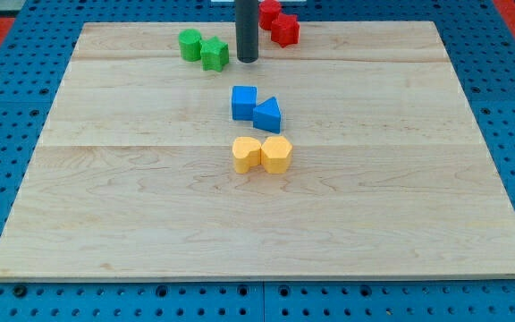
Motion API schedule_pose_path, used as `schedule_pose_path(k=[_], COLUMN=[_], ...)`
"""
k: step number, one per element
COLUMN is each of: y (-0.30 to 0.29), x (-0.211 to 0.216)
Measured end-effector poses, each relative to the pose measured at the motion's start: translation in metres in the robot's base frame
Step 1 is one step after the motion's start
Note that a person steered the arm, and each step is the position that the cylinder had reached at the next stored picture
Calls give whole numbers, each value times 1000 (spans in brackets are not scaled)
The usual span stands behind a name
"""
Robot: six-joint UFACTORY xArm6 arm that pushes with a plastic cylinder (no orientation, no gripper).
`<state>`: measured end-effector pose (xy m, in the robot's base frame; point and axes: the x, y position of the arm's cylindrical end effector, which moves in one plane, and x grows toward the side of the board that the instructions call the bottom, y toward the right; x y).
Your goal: Push the green star into the green circle
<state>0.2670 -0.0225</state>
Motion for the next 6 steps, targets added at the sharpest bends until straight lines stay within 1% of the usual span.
schedule_pose_path(k=[2,3,4,6], y=[-24,-34,-17,14], x=[-11,-11,-1,-1])
